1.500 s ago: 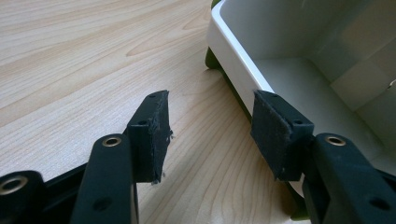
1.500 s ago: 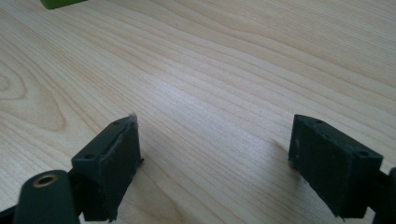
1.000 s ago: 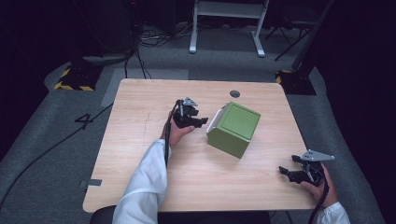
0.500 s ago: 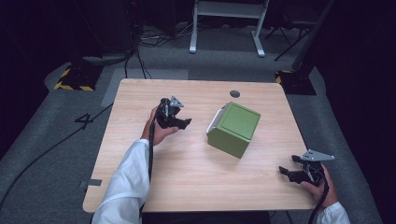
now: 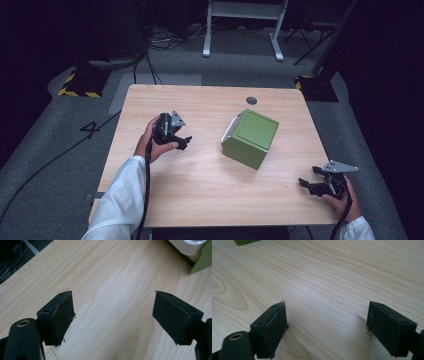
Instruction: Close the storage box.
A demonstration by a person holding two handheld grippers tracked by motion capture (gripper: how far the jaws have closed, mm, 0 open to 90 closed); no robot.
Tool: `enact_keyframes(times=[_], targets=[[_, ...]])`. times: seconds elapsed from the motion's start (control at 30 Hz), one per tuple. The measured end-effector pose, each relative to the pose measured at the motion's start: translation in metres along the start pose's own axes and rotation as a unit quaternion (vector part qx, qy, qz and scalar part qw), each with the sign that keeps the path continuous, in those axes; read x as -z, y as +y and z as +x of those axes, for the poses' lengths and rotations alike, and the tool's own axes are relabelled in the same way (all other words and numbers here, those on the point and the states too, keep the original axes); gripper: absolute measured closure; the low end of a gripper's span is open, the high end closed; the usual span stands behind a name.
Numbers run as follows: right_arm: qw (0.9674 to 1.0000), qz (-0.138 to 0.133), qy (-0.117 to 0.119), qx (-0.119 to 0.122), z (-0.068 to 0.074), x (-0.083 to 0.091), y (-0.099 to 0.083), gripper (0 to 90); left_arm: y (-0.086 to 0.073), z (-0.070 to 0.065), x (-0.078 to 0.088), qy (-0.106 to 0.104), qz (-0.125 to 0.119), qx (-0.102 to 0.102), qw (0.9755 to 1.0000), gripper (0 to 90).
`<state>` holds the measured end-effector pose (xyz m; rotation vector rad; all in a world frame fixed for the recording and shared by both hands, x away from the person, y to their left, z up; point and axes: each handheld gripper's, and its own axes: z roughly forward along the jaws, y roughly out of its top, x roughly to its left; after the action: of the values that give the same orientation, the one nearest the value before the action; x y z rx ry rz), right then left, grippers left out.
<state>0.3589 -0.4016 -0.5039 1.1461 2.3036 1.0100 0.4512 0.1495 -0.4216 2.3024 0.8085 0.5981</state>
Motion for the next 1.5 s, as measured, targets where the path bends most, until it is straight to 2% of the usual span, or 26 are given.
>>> enact_keyframes(times=[0.2,0.27,0.37,0.4,0.5,0.77,0.87,1.03,1.2,1.37,1.5], targets=[[1.0,0.0,0.0,0.0,0.0,0.0,0.0,16.5,-0.013,-0.008,0.008,0.007,0.008,-0.01,0.9999,17.8],[1.0,0.0,0.0,0.0,0.0,0.0,0.0,16.5,-0.017,-0.011,0.01,0.001,0.013,-0.014,0.9998,17.9],[1.0,0.0,0.0,0.001,0.0,0.0,0.0,16.5,-0.023,-0.016,0.012,0.008,0.02,-0.017,0.9996,18.1],[1.0,0.0,0.0,0.001,0.0,0.0,0.0,16.5,-0.025,-0.017,0.013,0.007,0.028,-0.024,0.9993,18.1],[1.0,0.0,-0.001,0.0,0.0,0.0,0.0,16.5,-0.033,-0.022,0.016,0.009,0.031,-0.03,0.999,18.1],[1.0,-0.001,-0.001,0.0,0.0,0.0,0.0,16.5,-0.061,-0.031,0.022,0.015,0.047,-0.031,0.9983,18.0],[1.0,0.0,-0.001,0.0,0.0,0.0,0.0,16.5,-0.071,-0.031,0.026,0.028,0.049,-0.033,0.9979,17.7],[1.0,0.0,-0.001,0.0,0.0,0.0,0.0,16.5,-0.09,-0.036,0.028,0.022,0.058,-0.026,0.9977,17.6],[1.0,0.0,-0.001,0.0,0.0,0.0,0.0,16.5,-0.103,-0.038,0.029,0.013,0.065,-0.01,0.9977,17.5],[1.0,0.0,0.0,-0.002,0.0,0.0,0.0,16.5,-0.114,-0.04,0.03,0.015,0.067,-0.001,0.9976,17.6],[1.0,0.0,0.0,-0.002,0.0,0.0,0.0,16.5,-0.124,-0.041,0.033,0.018,0.052,0.017,0.9984,17.5]])
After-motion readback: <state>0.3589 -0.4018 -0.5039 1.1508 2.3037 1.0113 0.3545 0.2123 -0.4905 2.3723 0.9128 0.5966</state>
